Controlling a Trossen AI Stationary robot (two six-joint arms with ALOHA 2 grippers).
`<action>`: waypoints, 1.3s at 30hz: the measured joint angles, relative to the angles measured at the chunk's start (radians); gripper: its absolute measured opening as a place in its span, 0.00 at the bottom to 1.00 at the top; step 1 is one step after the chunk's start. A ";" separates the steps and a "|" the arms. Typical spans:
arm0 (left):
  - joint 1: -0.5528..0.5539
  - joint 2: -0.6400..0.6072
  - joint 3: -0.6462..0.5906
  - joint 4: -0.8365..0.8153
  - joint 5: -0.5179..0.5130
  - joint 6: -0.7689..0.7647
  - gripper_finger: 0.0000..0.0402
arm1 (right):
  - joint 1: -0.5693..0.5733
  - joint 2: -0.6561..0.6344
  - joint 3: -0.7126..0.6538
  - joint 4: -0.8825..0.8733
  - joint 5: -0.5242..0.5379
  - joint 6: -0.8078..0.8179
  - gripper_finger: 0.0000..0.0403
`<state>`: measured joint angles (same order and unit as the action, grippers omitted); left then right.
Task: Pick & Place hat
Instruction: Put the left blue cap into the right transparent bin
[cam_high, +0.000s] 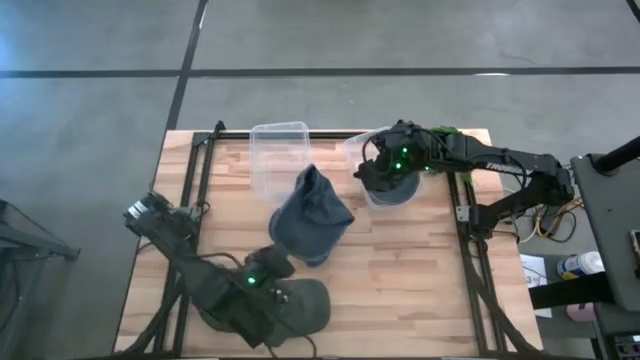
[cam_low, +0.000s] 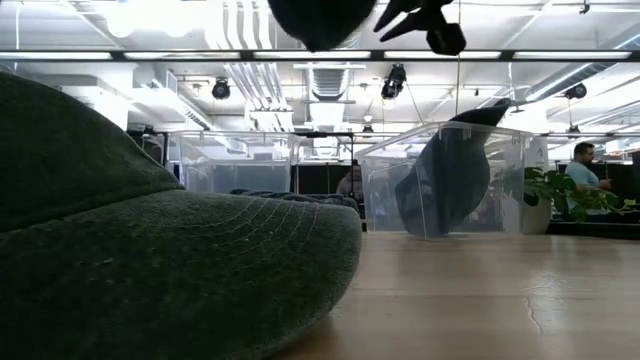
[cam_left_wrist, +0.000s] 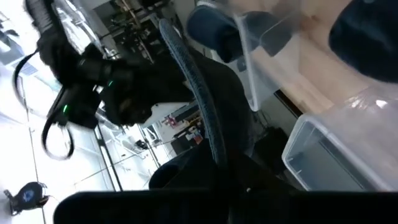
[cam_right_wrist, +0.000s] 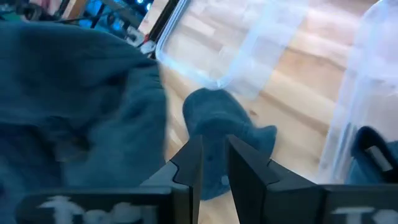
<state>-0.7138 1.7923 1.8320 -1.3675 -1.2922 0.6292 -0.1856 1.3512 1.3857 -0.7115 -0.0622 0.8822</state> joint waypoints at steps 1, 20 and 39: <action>0.006 0.015 -0.001 0.014 0.001 0.000 0.02 | 0.000 0.011 0.000 0.009 -0.017 -0.008 0.16; 0.097 0.070 -0.006 0.249 -0.007 0.049 0.02 | 0.078 0.196 0.009 0.061 -0.226 -0.120 0.16; 0.098 0.075 -0.021 0.484 0.045 0.238 0.02 | 0.056 0.097 0.015 0.102 -0.080 -0.163 0.16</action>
<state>-0.6159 1.8671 1.8111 -0.8834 -1.2475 0.8675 -0.1291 1.4477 1.4006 -0.6096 -0.1422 0.7192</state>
